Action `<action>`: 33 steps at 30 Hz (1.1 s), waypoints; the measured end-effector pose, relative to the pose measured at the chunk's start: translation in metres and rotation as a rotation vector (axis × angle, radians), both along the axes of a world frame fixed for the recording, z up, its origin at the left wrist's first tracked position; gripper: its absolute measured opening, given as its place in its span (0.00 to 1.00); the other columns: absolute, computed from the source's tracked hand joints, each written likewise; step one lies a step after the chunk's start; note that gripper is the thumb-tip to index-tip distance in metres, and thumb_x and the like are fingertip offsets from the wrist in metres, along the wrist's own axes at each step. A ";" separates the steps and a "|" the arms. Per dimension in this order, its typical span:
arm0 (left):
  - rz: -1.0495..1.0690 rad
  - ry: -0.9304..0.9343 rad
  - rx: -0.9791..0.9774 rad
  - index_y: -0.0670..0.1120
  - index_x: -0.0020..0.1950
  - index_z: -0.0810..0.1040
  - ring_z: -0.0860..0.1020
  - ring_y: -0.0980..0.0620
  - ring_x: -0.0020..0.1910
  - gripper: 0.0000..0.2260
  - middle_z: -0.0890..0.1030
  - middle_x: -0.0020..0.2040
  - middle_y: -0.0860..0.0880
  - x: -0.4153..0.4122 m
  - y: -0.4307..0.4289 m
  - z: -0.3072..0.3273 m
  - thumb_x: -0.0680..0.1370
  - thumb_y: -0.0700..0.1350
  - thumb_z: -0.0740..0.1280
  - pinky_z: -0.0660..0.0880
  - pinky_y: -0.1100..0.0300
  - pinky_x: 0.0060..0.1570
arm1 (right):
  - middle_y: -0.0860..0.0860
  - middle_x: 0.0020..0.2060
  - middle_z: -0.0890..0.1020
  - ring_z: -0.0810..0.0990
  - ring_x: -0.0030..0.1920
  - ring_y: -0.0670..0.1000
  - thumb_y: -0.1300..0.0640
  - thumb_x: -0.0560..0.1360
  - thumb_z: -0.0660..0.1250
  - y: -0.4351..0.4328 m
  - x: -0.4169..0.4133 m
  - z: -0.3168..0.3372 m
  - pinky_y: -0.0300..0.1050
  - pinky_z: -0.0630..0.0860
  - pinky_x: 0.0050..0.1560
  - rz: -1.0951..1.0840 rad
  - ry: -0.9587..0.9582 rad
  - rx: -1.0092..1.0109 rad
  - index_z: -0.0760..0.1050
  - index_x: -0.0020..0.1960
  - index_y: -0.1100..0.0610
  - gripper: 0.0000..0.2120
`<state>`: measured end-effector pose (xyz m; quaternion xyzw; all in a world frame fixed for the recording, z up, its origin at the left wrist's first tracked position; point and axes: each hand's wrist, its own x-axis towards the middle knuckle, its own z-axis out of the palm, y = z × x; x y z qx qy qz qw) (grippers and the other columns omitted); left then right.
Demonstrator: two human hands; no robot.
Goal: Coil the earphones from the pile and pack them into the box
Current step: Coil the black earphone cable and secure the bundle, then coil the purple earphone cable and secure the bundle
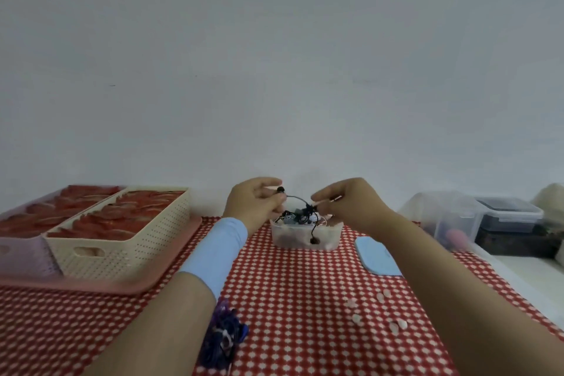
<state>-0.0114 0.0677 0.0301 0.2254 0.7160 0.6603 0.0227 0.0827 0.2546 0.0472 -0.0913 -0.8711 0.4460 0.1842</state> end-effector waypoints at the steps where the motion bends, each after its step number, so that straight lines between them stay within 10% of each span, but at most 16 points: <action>1: -0.005 0.016 -0.027 0.45 0.56 0.82 0.85 0.50 0.38 0.11 0.85 0.44 0.45 -0.007 0.004 0.007 0.75 0.36 0.72 0.83 0.56 0.44 | 0.51 0.38 0.86 0.82 0.33 0.48 0.65 0.73 0.75 0.003 -0.008 0.008 0.36 0.79 0.35 -0.012 0.026 0.013 0.86 0.49 0.55 0.08; 7: 0.034 0.103 -0.266 0.49 0.52 0.83 0.84 0.52 0.43 0.06 0.84 0.45 0.50 -0.051 0.029 0.027 0.76 0.44 0.72 0.82 0.54 0.48 | 0.50 0.37 0.83 0.73 0.24 0.38 0.61 0.73 0.76 0.024 -0.062 0.035 0.28 0.66 0.27 -0.072 0.115 0.085 0.86 0.49 0.53 0.07; 17: -0.034 0.231 -0.815 0.51 0.55 0.84 0.79 0.53 0.55 0.09 0.83 0.56 0.53 -0.090 0.042 -0.028 0.75 0.47 0.72 0.74 0.60 0.57 | 0.47 0.40 0.85 0.84 0.38 0.44 0.59 0.71 0.78 0.040 -0.120 -0.045 0.43 0.83 0.47 -0.107 -0.061 0.163 0.85 0.48 0.54 0.07; 28: -0.115 0.372 -0.888 0.53 0.71 0.73 0.70 0.51 0.70 0.19 0.73 0.71 0.51 -0.080 0.042 -0.037 0.80 0.46 0.65 0.65 0.55 0.69 | 0.44 0.51 0.86 0.83 0.48 0.47 0.53 0.81 0.64 0.045 -0.106 -0.050 0.48 0.79 0.57 -0.043 -0.321 0.598 0.84 0.58 0.46 0.12; 33: -0.045 0.353 -0.815 0.54 0.72 0.71 0.73 0.51 0.66 0.18 0.74 0.69 0.51 -0.059 0.006 -0.019 0.82 0.47 0.63 0.67 0.57 0.66 | 0.43 0.60 0.82 0.80 0.58 0.47 0.55 0.81 0.63 0.015 -0.086 -0.032 0.45 0.75 0.62 -0.062 -0.142 0.558 0.83 0.59 0.46 0.12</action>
